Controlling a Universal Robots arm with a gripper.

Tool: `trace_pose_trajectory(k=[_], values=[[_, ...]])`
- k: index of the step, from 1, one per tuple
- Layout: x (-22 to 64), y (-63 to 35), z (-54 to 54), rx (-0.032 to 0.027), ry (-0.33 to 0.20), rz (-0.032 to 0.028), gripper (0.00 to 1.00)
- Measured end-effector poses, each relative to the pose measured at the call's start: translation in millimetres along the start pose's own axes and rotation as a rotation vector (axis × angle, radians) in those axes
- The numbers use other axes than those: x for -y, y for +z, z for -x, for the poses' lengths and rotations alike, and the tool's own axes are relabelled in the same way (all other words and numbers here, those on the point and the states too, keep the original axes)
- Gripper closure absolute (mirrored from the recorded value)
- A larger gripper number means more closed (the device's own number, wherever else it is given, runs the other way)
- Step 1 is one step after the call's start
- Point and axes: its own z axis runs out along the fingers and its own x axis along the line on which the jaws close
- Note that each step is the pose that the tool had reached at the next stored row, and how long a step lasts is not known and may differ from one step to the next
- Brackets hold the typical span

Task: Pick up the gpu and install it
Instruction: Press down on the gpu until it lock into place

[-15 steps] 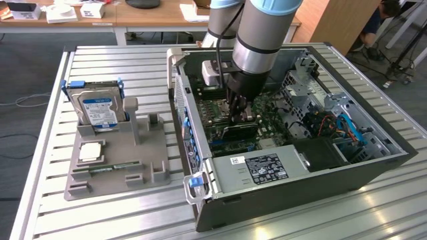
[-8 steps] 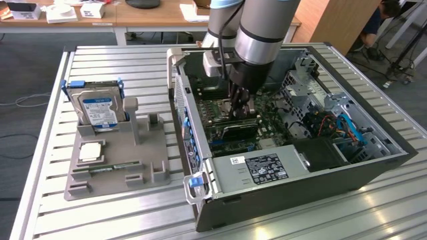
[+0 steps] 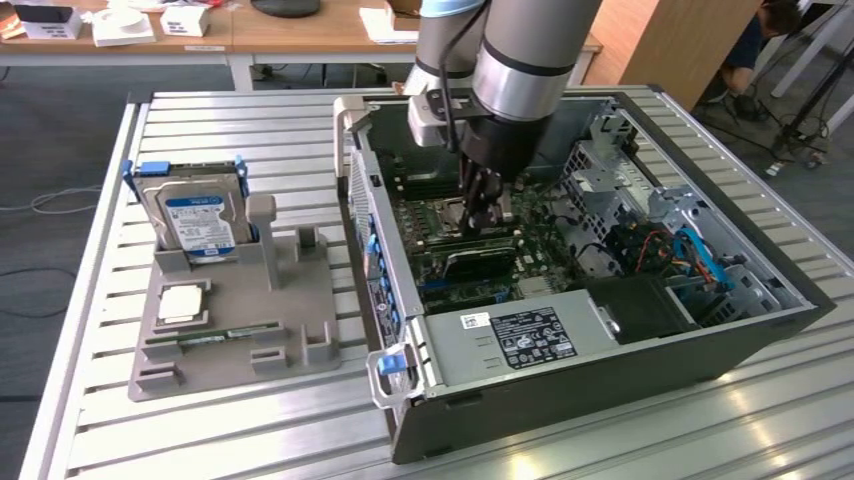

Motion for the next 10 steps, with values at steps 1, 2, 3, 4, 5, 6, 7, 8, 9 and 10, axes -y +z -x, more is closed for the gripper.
trace_pose_trajectory(k=[1, 2, 3, 4, 5, 6, 7, 8, 9, 10], values=[[1.1, 0.0, 0.0, 0.0, 0.0, -0.0001, 0.89], [2.0, 0.0, 0.0, 0.0, 0.0, -0.0001, 0.89], [2.7, 0.0, 0.0, 0.0, 0.0, -0.0001, 0.89], [3.0, 0.0, 0.0, 0.0, 0.0, -0.0001, 0.89], [3.0, 0.0, 0.0, 0.0, 0.0, -0.0001, 0.89], [3.0, 0.0, 0.0, 0.0, 0.0, -0.0001, 0.89], [3.0, 0.0, 0.1, 0.0001, 0.0, -0.0001, 0.89], [3.0, 0.0, 0.1, 0.0, 0.0, -0.0001, 0.89], [3.1, 0.1, 0.1, 0.0001, 0.0, -0.0002, 0.89], [3.1, 0.0, 0.1, 0.0001, 0.0, -0.0001, 0.89]])
